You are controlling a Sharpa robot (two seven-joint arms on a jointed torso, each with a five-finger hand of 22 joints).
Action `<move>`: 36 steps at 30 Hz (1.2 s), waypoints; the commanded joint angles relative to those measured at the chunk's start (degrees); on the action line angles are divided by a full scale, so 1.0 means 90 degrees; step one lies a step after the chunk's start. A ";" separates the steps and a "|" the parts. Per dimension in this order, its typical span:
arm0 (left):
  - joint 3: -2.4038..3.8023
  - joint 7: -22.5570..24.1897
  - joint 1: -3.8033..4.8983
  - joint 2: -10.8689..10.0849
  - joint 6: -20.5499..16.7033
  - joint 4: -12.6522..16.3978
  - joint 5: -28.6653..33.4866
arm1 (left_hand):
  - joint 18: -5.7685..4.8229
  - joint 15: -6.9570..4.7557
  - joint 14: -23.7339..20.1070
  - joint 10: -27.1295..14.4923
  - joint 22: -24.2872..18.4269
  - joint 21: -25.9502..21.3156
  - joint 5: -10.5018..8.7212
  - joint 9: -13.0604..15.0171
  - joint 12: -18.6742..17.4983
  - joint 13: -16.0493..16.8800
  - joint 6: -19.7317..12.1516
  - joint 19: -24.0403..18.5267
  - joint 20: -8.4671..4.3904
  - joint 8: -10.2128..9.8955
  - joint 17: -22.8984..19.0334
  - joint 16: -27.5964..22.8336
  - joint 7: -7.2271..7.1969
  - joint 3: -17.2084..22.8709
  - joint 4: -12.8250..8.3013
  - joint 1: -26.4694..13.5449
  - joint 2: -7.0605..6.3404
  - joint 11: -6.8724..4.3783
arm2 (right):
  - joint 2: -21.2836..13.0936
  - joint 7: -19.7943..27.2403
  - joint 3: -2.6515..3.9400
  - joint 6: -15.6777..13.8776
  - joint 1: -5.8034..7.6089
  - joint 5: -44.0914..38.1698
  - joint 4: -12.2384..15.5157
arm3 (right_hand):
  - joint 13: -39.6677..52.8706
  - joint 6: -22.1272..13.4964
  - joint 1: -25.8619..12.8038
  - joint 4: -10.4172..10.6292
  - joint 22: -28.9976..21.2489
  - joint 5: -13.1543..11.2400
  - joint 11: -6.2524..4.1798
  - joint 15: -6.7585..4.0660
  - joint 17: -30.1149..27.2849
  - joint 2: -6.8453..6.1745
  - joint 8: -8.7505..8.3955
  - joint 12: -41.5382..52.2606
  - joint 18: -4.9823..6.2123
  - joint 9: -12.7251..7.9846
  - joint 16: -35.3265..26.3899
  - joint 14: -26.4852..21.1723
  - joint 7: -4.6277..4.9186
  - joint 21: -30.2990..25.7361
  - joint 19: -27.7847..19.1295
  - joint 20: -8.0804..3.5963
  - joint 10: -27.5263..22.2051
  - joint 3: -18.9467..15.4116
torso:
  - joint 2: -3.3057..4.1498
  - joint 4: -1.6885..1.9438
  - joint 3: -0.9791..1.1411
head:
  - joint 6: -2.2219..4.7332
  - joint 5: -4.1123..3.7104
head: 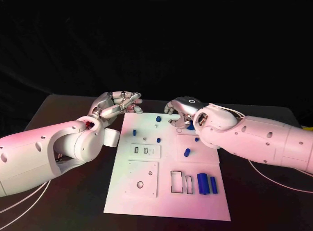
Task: Assemble the parts on the task board
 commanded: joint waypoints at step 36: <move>0.0003 0.0058 0.0001 -0.0038 0.0216 -0.0148 0.0072 | 0.0067 -0.0003 -0.0075 -0.0031 0.0011 0.0036 -0.0028 0.0006 -0.0032 0.0009 0.0016 -0.0051 0.0010 -0.0031 0.0040 0.0042 0.0029 0.0020 0.0007 -0.0097 -0.0040 0.0018 | -0.0758 -0.0177 0.0051 0.0602 -0.0012 0.2181 0.0042 | 0.6493 -0.0452 0.0299 0.1030 0.1532 0.0415 -0.0161 -0.0078 0.3834 -0.0130 0.0505 0.6898 -0.0299 0.0443 0.2791 0.0824 -0.0024 0.0859 0.1031 -0.0076 0.1504 -0.1513 | -0.0045 -0.0116 0.0062 | 0.0009 -0.0099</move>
